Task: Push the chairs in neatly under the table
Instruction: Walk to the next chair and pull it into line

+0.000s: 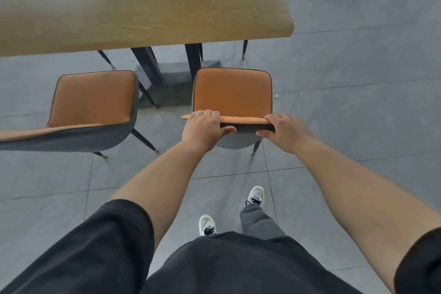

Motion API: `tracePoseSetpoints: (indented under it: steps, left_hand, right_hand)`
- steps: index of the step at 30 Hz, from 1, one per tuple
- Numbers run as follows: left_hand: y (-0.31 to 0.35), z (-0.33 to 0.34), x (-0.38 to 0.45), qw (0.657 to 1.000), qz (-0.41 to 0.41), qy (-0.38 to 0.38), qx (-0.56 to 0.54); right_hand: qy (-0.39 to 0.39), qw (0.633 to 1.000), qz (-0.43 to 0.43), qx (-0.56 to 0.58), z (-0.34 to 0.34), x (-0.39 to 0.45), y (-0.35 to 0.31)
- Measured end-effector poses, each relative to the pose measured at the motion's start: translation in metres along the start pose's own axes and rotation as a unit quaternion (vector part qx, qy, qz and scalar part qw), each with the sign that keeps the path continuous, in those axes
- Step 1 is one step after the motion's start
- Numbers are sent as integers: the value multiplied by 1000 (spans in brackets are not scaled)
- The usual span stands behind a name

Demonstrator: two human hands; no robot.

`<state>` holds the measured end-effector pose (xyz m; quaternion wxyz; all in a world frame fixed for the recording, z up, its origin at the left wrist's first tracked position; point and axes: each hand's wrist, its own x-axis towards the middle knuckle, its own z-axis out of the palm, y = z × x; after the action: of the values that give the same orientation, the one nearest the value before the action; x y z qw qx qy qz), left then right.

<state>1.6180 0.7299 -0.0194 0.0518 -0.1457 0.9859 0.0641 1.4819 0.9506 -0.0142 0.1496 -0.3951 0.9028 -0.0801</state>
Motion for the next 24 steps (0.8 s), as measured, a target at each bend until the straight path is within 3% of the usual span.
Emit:
tracePoseSetpoints:
  steps: [12, 24]
  left_hand:
    - [72, -3, 63, 999, -33, 4, -9]
    - [73, 4, 61, 999, -28, 7, -21]
  right_hand:
    - [-26, 998, -59, -27, -39, 52, 100]
    - [11, 996, -81, -27, -32, 45, 106]
